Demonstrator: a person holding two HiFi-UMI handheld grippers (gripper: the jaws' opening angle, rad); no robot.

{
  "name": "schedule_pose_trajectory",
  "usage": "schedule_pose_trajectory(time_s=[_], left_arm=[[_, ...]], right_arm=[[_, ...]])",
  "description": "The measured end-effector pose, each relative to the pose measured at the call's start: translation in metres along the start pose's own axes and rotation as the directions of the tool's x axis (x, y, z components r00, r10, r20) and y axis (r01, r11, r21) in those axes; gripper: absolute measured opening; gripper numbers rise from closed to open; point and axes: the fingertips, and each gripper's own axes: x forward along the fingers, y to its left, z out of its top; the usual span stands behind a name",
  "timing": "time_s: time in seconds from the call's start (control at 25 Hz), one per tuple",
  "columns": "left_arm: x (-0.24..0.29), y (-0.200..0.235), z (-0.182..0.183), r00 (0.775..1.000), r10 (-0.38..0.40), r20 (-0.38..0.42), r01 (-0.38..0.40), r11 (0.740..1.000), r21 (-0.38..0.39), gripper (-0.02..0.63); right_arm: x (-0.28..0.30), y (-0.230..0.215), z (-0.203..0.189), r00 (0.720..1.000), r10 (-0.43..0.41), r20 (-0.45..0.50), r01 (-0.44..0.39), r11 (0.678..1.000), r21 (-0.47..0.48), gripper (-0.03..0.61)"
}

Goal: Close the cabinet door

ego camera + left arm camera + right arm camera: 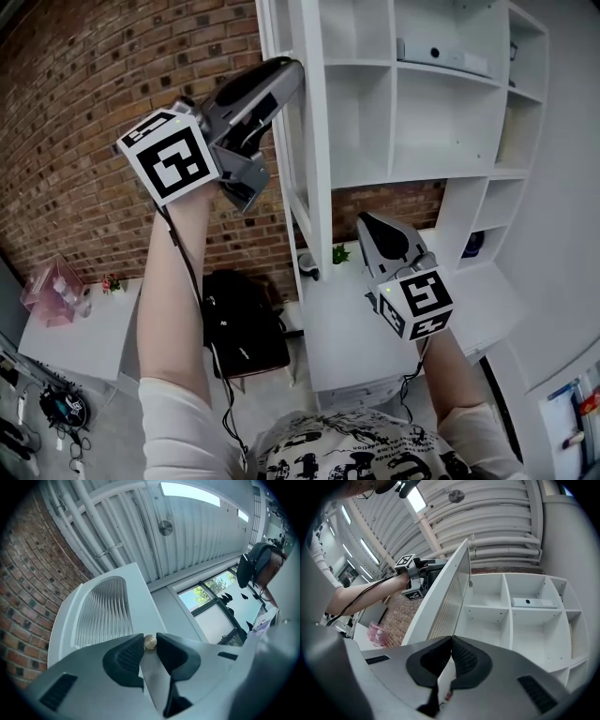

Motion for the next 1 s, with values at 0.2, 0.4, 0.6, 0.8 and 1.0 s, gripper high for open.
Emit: schedule_pose_trajectory(time_s=[0.2,0.4,0.6,0.8,1.0], left_arm=[[0.032,-0.012,-0.024,0.999,0.049,-0.002,-0.049,0.998,0.046,0.094],[0.064,-0.012,-0.034,0.988,0.156,0.014,-0.156,0.986,0.050,0.094],[0.086,-0.010,-0.043,0.968,0.253,-0.004,-0.251,0.962,0.104,0.094],[0.117,-0.008,-0.061,0.942,0.336,-0.017,-0.328,0.928,0.175,0.092],[0.148,0.000,-0.077,0.897,0.440,-0.035,-0.420,0.875,0.241,0.092]], right_arm=[[-0.019,-0.036,-0.013,1.000,0.011,-0.002,-0.011,1.000,-0.013,0.015],[-0.027,-0.074,-0.024,0.999,0.039,-0.031,-0.039,0.999,0.007,0.014],[-0.030,-0.106,-0.030,0.999,0.035,-0.012,-0.035,0.998,0.048,0.015],[-0.036,-0.135,-0.049,0.998,0.053,-0.021,-0.052,0.997,0.056,0.015],[-0.040,-0.167,-0.058,0.999,0.053,-0.008,-0.052,0.995,0.083,0.014]])
